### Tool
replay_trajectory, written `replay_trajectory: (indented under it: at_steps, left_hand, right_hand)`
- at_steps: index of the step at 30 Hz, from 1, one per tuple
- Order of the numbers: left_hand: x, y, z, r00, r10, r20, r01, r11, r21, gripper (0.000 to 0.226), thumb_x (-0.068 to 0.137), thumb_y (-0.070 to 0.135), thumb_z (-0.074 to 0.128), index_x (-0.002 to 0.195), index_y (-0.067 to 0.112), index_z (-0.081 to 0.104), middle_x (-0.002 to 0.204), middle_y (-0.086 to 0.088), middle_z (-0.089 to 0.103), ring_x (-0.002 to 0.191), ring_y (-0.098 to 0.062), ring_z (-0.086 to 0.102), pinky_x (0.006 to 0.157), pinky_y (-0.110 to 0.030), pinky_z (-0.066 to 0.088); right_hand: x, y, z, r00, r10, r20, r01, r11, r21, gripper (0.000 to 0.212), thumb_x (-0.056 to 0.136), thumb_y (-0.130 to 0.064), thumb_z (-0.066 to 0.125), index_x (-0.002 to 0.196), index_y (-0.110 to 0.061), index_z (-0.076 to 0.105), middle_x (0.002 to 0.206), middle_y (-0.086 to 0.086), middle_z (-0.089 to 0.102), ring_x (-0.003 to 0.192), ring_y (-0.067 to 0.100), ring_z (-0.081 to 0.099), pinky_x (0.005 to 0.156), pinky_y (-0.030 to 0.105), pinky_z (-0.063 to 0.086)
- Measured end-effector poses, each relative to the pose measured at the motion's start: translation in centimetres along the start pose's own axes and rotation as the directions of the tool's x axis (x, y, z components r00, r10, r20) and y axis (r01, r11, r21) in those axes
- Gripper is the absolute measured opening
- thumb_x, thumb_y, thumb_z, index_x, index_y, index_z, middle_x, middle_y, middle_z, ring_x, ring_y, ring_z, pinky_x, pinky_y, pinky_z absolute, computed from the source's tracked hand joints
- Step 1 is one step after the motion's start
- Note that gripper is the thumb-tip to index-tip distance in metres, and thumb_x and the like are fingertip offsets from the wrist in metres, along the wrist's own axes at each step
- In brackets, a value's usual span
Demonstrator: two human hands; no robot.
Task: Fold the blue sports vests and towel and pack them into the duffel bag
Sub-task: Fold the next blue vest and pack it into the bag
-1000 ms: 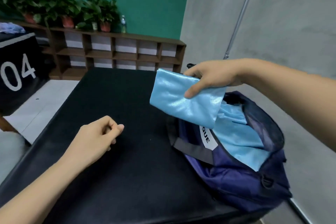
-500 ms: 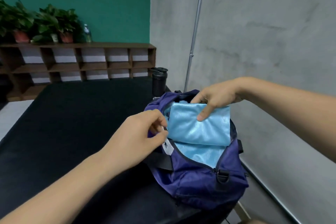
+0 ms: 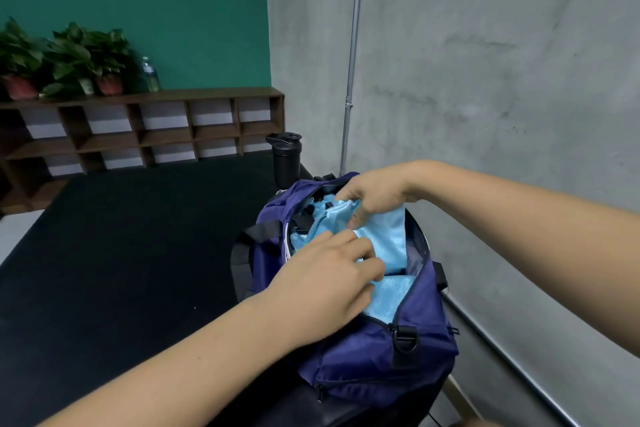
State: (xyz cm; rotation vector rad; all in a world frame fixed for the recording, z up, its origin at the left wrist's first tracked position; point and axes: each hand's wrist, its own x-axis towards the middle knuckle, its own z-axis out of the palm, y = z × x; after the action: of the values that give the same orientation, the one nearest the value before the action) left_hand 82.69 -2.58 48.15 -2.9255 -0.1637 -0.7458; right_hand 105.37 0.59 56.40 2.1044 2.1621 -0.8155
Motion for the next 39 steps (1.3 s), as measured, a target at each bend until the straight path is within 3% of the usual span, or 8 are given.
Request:
replay_trajectory:
  at_steps: [7, 9, 12, 18, 23, 27, 35, 39]
  left_hand:
    - [3.6, -4.5, 1.3, 0.926, -0.34, 0.165, 0.325, 0.939, 0.115, 0.04, 0.103, 0.032, 0.051, 0.142, 0.025, 0.053, 0.142, 0.002, 0.053, 0.125, -0.026, 0.053, 0.09, -0.039, 0.041]
    - [4.4, -5.6, 2.1, 0.883, -0.425, 0.199, 0.388, 0.9, 0.201, 0.042, 0.104, 0.032, 0.048, 0.145, 0.023, 0.049, 0.144, -0.001, 0.052, 0.13, -0.028, 0.051, 0.092, -0.04, 0.04]
    - [5.3, -6.1, 3.1, 0.82, -0.51, 0.259, 0.419, 0.844, 0.336, 0.04, 0.106, 0.033, 0.044, 0.144, 0.019, 0.046, 0.139, -0.006, 0.056, 0.132, -0.029, 0.05, 0.103, -0.042, 0.038]
    - [7.4, -4.7, 4.1, 0.808, -0.552, 0.206, 0.41, 0.779, 0.474, 0.054, 0.105, 0.03, 0.05, 0.154, 0.011, 0.036, 0.141, -0.013, 0.056, 0.129, -0.034, 0.05, 0.11, -0.046, 0.034]
    - [8.6, -4.4, 5.6, 0.832, -0.516, 0.202, 0.432, 0.832, 0.348, 0.046, 0.106, 0.032, 0.049, 0.147, 0.013, 0.042, 0.143, -0.009, 0.046, 0.13, -0.031, 0.046, 0.108, -0.042, 0.038]
    - [9.2, -5.2, 7.2, 0.796, -0.551, 0.249, 0.449, 0.814, 0.369, 0.062, 0.11, 0.039, 0.042, 0.165, 0.022, 0.019, 0.156, -0.009, 0.039, 0.143, -0.035, 0.038, 0.121, -0.056, 0.028]
    - [11.3, -6.4, 7.5, 0.614, -0.614, 0.496, 0.531, 0.786, 0.315, 0.071, 0.112, 0.044, 0.039, 0.169, 0.04, -0.004, 0.176, -0.018, -0.01, 0.161, -0.047, 0.003, 0.123, -0.072, 0.016]
    - [11.8, -7.3, 8.2, 0.545, -0.638, 0.544, 0.587, 0.753, 0.295, 0.069, 0.114, 0.051, 0.029, 0.163, 0.051, -0.019, 0.176, -0.017, -0.016, 0.163, -0.043, -0.008, 0.121, -0.075, 0.008]
  right_hand:
    - [3.7, -0.4, -1.4, 0.985, 0.043, -0.167, -0.089, 0.956, -0.28, 0.022, 0.095, -0.014, 0.069, 0.09, -0.033, 0.061, 0.096, -0.006, 0.069, 0.099, 0.021, 0.065, 0.086, 0.035, 0.05]
    - [4.5, -0.4, -1.0, 0.973, 0.069, -0.221, -0.144, 0.929, -0.341, 0.007, 0.097, -0.018, 0.067, 0.1, -0.023, 0.065, 0.104, 0.002, 0.071, 0.104, 0.028, 0.067, 0.085, 0.037, 0.051]
    - [5.6, 0.3, -0.1, 0.936, 0.104, -0.337, -0.246, 0.877, -0.413, 0.019, 0.1, -0.022, 0.063, 0.115, -0.012, 0.065, 0.111, 0.01, 0.07, 0.102, 0.033, 0.067, 0.077, 0.04, 0.053]
    - [3.9, 1.7, -0.3, 0.745, -0.211, -0.633, -0.173, 0.855, -0.49, 0.034, 0.092, -0.008, 0.059, 0.125, -0.017, 0.06, 0.12, 0.007, 0.057, 0.108, 0.031, 0.056, 0.081, 0.042, 0.049]
    - [1.9, 3.1, -1.2, 0.794, 0.069, -0.604, -0.339, 0.875, -0.345, 0.04, 0.091, -0.025, 0.063, 0.13, -0.017, 0.056, 0.125, 0.008, 0.058, 0.107, 0.033, 0.06, 0.076, 0.036, 0.046]
    - [1.6, 3.2, -1.2, 0.767, 0.072, -0.637, -0.386, 0.845, -0.37, 0.006, 0.096, -0.014, 0.055, 0.099, -0.019, 0.054, 0.102, 0.012, 0.062, 0.083, 0.034, 0.056, 0.067, 0.035, 0.039]
    - [1.7, 2.2, -2.7, 0.665, 0.087, -0.742, -0.297, 0.942, -0.155, 0.012, 0.103, -0.026, 0.061, 0.094, -0.022, 0.054, 0.1, 0.011, 0.068, 0.089, 0.037, 0.062, 0.067, 0.036, 0.042]
    - [1.5, 1.4, -2.7, 0.654, 0.055, -0.755, -0.259, 0.953, -0.155, 0.015, 0.104, -0.026, 0.059, 0.092, -0.022, 0.052, 0.093, 0.009, 0.066, 0.086, 0.037, 0.062, 0.064, 0.036, 0.042]
